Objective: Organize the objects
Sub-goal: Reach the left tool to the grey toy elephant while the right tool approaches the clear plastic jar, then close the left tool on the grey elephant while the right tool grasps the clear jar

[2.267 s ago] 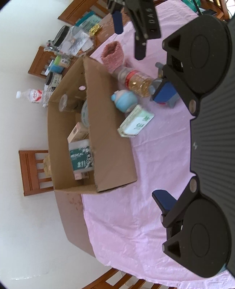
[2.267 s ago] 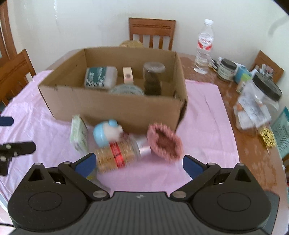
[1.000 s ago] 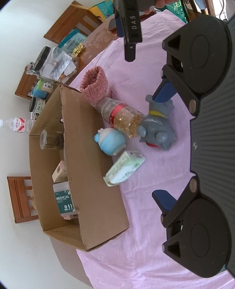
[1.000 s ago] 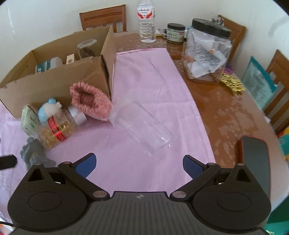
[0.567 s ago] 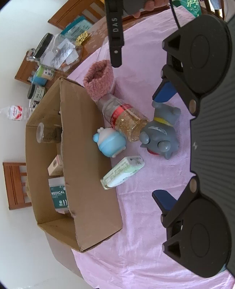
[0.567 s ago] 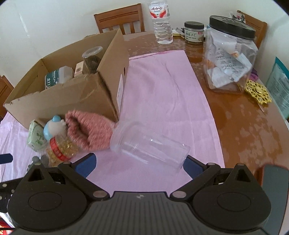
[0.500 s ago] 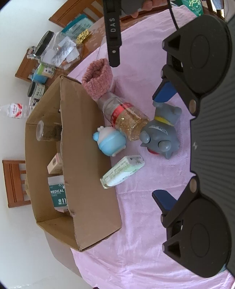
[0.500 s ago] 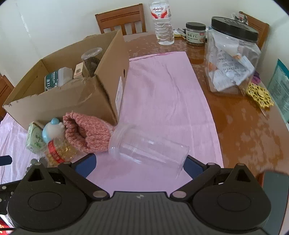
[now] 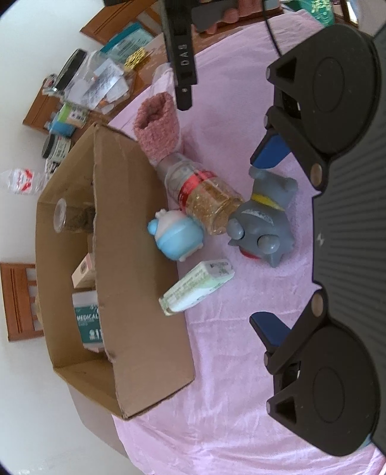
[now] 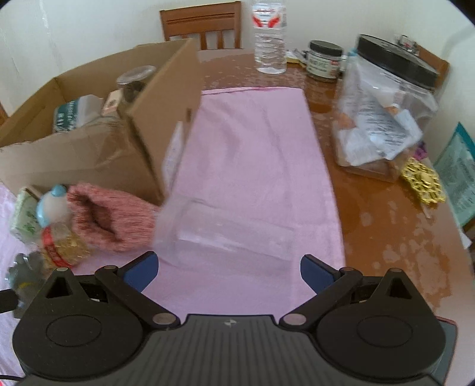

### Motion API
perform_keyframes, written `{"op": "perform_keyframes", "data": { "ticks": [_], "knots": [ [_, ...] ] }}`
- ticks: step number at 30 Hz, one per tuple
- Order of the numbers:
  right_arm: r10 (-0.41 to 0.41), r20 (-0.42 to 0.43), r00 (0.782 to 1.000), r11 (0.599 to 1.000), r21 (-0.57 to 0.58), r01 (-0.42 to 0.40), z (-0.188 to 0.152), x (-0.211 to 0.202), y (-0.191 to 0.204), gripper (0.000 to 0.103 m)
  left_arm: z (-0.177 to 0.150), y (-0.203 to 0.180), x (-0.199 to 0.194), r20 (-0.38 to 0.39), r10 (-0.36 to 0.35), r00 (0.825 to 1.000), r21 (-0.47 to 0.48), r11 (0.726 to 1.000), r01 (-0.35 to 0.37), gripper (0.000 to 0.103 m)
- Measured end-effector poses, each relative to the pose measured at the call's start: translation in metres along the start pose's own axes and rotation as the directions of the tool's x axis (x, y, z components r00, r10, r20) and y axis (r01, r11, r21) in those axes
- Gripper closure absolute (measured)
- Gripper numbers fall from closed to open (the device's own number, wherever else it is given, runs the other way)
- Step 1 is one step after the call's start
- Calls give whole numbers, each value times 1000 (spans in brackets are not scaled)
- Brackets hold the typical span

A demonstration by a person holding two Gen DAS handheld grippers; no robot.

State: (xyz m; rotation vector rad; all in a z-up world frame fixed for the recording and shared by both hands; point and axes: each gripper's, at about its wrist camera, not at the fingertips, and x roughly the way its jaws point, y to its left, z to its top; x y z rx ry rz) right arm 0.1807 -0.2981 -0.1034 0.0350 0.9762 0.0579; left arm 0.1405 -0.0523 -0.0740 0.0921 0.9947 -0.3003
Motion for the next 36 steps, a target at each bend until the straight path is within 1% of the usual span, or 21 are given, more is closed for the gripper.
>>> {"op": "perform_keyframes", "data": {
  "ticks": [4, 9, 14, 17, 20, 24, 30, 36],
  "knots": [
    [-30, 0, 1000, 999, 28, 30, 0, -2, -15, 0, -1, -2, 1, -14, -10, 1000, 49, 999, 11, 1],
    [12, 27, 1000, 997, 71, -14, 6, -9, -17, 0, 2, -4, 2, -21, -25, 999, 71, 997, 27, 1],
    [76, 26, 997, 984, 161, -79, 17, -11, -15, 0, 5, -7, 0, -14, -40, 999, 101, 994, 41, 1],
    [55, 13, 998, 982, 180, -57, 22, -6, -12, 0, 5, -7, 0, -11, -49, 999, 111, 993, 50, 1],
    [1, -5, 1000, 987, 158, 0, 24, 2, -6, 0, 4, -6, 2, -15, -53, 999, 118, 992, 54, 1],
    [-31, -36, 999, 994, 102, 35, 22, 8, -5, 0, 4, -4, 6, -25, -60, 998, 130, 989, 63, 1],
    [0, -39, 999, 999, 37, 2, 17, 7, -10, 0, 4, -4, 16, -47, -96, 994, 140, 985, 101, 1],
    [5, -28, 1000, 999, -42, -6, 20, 9, -5, 0, 4, -8, 27, -49, -124, 991, 159, 979, 131, 4]
  ]
}}
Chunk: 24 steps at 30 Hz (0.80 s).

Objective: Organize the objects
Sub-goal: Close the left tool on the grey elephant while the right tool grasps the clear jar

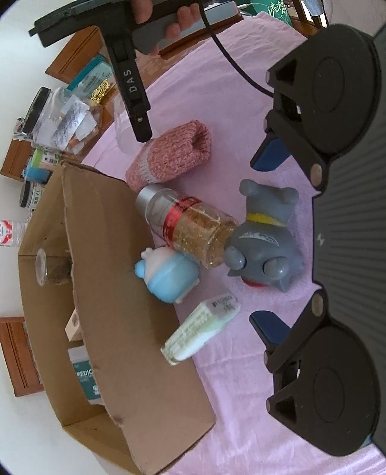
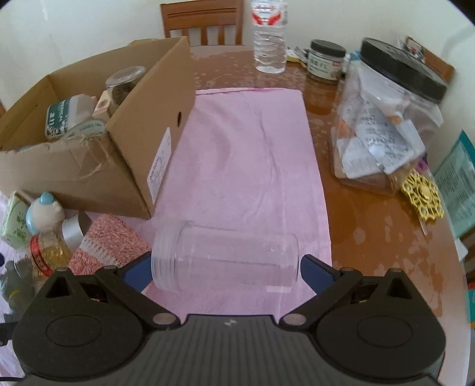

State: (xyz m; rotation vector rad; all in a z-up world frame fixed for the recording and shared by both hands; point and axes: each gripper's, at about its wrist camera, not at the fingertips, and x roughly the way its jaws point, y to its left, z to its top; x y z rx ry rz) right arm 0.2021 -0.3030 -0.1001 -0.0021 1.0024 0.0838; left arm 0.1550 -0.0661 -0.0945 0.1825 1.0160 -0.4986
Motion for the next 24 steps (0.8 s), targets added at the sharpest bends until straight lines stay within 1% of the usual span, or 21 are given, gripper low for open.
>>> {"op": "perform_keyframes", "data": {
  "ticks": [2, 8, 12, 15, 16, 17, 20, 24],
  "knots": [
    [2, 2, 1000, 1000, -15, -2, 1, 1, 0, 0, 0, 0, 4, -4, -8, 1000, -3, 1000, 8, 6],
    [7, 8, 1000, 1000, -23, -7, 3, 3, -1, 0, -2, 0, 11, -5, -10, 1000, 0, 1000, 10, 17],
    [10, 7, 1000, 1000, -26, -10, 5, 6, -1, 0, 0, 1, 10, 7, -11, 1000, 4, 1000, 11, 28],
    [17, 5, 1000, 1000, -16, -17, 6, 7, -1, 3, 1, 2, 9, 3, -19, 1000, -8, 1000, 19, 28],
    [22, 3, 1000, 1000, -16, -22, 6, 6, -1, 7, 0, 1, 9, 4, -19, 1000, -8, 1000, 19, 28],
    [25, 3, 1000, 999, -21, -25, 6, 5, 1, 8, 0, 1, 8, 5, -18, 1000, -9, 1000, 18, 29],
    [3, 2, 1000, 999, -46, -3, 6, 2, 4, 8, -1, 2, 6, 2, -19, 1000, -13, 1000, 19, 29],
    [4, 2, 1000, 997, -75, -4, 7, -6, 7, 8, 0, 4, -3, -2, -26, 1000, -14, 1000, 26, 29]
  ]
}}
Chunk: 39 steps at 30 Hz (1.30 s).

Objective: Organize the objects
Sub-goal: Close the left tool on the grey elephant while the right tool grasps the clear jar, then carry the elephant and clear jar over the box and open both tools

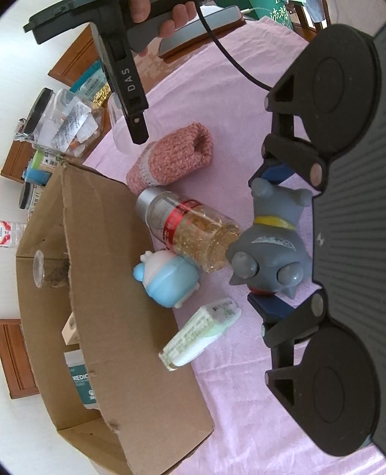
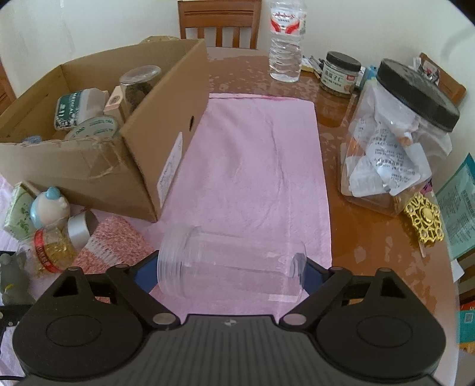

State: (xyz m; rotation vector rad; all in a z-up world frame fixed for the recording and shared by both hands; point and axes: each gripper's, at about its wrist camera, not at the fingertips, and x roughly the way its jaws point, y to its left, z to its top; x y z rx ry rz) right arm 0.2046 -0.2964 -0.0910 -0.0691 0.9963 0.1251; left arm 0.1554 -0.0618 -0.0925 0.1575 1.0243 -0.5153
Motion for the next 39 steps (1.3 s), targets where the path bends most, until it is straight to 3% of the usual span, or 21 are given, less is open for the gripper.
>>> {"op": "perform_keyframes", "data": {
  "ticks": [13, 24, 28, 39],
  "knots": [
    [87, -20, 996, 988, -124, -89, 5, -42, 13, 8, 16, -5, -40, 1, 19, 1000, 13, 1000, -19, 29],
    [193, -14, 981, 948, -254, -191, 28, -82, 26, 8, 46, -9, -78, 41, 46, 998, -40, 998, -44, 29],
    [231, -2, 973, 933, -283, -222, 41, -96, 33, 8, 61, -3, -88, 67, 52, 996, -19, 999, -51, 29],
    [230, 51, 972, 933, -295, -205, 69, -109, 53, 8, 112, 33, -85, 135, 86, 987, -13, 996, -85, 29]
  ]
}}
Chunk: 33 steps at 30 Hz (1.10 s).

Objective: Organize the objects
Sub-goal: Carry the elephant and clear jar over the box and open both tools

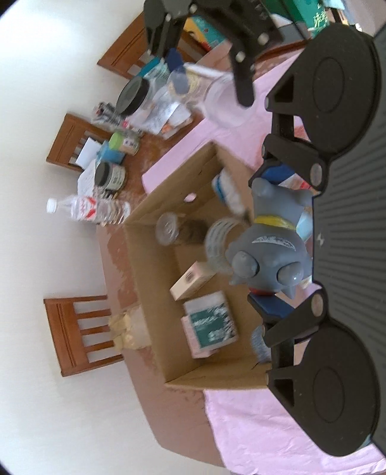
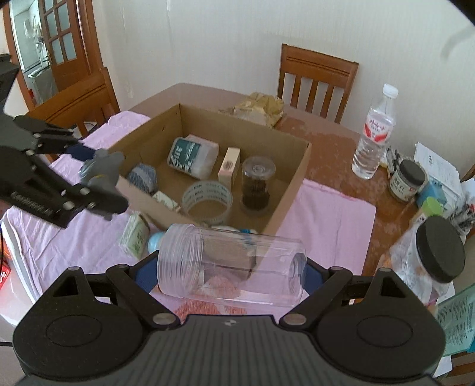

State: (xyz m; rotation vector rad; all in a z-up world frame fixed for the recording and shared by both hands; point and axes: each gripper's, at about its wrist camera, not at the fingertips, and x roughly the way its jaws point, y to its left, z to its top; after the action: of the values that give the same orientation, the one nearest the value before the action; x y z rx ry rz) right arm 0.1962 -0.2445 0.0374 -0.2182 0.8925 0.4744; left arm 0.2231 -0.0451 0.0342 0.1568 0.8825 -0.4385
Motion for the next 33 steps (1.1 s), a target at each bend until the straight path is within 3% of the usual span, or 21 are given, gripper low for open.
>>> {"op": "perform_keyframes", "data": {
  "ticks": [6, 9, 12, 33],
  "knots": [
    [-5, 6, 1000, 1000, 0, 5, 17, 8, -1, 8, 18, 30, 20, 10, 30, 999, -49, 998, -30, 27],
    [-6, 7, 1000, 1000, -2, 6, 24, 13, 0, 8, 20, 38, 24, 29, 50, 998, -61, 997, -48, 6],
    [-8, 4, 1000, 1000, -5, 8, 30, 19, 1, 8, 18, 43, 23, 61, 72, 996, -53, 996, -68, 5],
    [-32, -27, 999, 999, -37, 31, 80, 68, -4, 8, -13, 68, 6, 55, 73, 996, -102, 993, -67, 3]
  ]
}}
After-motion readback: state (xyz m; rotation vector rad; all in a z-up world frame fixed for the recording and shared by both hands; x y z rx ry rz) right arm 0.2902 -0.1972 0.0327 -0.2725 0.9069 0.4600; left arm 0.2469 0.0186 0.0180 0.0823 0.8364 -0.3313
